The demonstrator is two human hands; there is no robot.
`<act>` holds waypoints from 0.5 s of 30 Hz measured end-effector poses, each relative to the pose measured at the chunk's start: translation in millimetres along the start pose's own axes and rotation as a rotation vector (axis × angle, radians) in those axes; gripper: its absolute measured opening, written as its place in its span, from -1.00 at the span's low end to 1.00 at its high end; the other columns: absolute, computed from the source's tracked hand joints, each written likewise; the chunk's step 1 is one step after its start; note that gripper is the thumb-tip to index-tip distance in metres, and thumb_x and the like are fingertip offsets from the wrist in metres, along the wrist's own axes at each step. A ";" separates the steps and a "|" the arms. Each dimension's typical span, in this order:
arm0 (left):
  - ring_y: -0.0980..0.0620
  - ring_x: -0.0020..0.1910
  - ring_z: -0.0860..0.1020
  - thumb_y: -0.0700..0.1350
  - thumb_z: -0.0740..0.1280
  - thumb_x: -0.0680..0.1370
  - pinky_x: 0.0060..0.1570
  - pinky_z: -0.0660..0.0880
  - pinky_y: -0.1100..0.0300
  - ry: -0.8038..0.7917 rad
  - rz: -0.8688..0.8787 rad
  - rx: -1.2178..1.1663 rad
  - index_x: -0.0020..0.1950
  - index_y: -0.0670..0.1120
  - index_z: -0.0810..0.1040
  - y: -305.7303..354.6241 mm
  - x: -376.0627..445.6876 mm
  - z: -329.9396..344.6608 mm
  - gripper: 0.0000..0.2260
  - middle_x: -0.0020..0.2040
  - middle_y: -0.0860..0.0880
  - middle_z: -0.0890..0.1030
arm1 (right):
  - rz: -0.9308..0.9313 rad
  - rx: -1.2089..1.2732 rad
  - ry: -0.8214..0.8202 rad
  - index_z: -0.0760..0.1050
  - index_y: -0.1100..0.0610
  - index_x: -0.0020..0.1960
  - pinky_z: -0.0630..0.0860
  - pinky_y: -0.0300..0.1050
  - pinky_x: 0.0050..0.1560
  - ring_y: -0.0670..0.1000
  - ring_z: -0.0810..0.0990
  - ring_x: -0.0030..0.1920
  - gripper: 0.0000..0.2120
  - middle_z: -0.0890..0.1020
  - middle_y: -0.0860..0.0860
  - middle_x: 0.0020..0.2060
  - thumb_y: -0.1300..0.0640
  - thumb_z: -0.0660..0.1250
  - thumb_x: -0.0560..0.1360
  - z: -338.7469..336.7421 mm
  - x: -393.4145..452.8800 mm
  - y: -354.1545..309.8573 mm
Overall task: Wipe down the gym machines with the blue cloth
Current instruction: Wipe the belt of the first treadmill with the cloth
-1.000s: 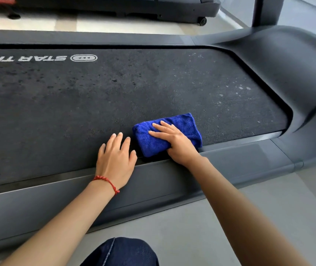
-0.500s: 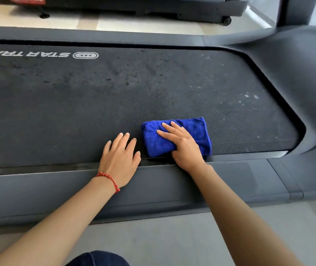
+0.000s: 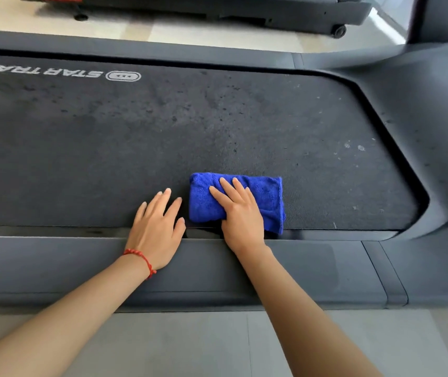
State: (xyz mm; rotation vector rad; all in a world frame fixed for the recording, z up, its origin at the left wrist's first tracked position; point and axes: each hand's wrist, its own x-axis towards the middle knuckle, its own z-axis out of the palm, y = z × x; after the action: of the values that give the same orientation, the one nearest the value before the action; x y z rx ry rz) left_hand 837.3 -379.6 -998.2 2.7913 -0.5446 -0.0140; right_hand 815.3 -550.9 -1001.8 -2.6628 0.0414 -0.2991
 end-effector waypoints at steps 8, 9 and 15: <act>-0.24 0.28 0.43 -0.03 0.12 0.49 0.19 0.35 -0.20 -0.018 0.004 0.022 0.25 -0.25 0.51 -1.3 4.2 4.5 -0.55 0.29 -0.27 0.46 | -0.006 0.030 0.010 0.43 0.09 0.33 -0.01 -0.05 0.40 0.20 0.27 0.41 -0.37 0.43 0.08 0.34 0.49 0.17 0.32 3.7 6.4 5.7; -0.24 0.26 0.45 -0.01 0.08 0.49 0.17 0.37 -0.21 -0.025 0.009 0.030 0.24 -0.25 0.52 -1.1 4.8 3.6 -0.53 0.27 -0.27 0.48 | -0.002 0.031 0.010 0.43 0.09 0.33 -0.02 -0.06 0.39 0.19 0.27 0.40 -0.37 0.43 0.08 0.34 0.50 0.17 0.32 4.5 9.4 6.7; -0.22 0.25 0.46 -0.01 0.02 0.48 0.14 0.40 -0.19 -0.021 0.030 0.070 0.24 -0.24 0.53 -2.2 6.4 4.2 -0.50 0.27 -0.26 0.49 | -0.014 0.006 0.072 0.47 0.09 0.28 0.10 0.00 0.36 0.22 0.37 0.34 -0.39 0.50 0.09 0.28 0.48 0.21 0.30 12.4 34.0 16.5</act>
State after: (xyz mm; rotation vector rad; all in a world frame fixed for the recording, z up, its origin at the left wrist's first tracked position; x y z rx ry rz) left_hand 843.8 -381.2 -1002.5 2.8535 -0.6026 -0.0186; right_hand 851.5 -562.9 -1013.0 -2.6464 0.0445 -0.3986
